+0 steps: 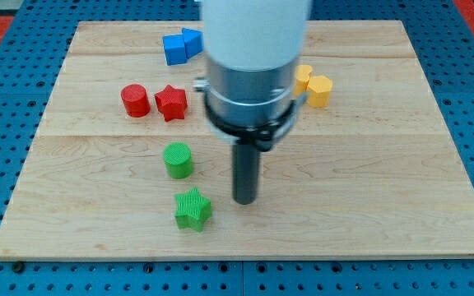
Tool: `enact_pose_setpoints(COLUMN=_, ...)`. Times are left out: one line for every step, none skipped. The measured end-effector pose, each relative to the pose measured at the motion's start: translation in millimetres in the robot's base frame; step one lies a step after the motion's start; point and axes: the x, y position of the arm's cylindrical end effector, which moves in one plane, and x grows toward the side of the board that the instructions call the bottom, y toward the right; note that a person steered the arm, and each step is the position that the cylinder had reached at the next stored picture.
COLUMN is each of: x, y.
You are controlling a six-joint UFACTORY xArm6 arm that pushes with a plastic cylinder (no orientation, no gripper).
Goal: Place the red star at the top of the green circle
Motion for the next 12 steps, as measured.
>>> enact_pose_setpoints(x=0, y=-40)
enact_pose_setpoints(x=-19, y=-66)
enact_pose_setpoints(x=-20, y=-76)
enact_pose_setpoints(x=-20, y=-64)
enact_pose_setpoints(x=-22, y=-38)
enact_pose_setpoints(x=-12, y=11)
enact_pose_setpoints(x=13, y=26)
enact_pose_setpoints(x=-53, y=87)
enact_pose_setpoints(x=-123, y=79)
enact_pose_setpoints(x=-141, y=46)
enact_pose_setpoints(x=-162, y=1)
enact_pose_setpoints(x=-189, y=-35)
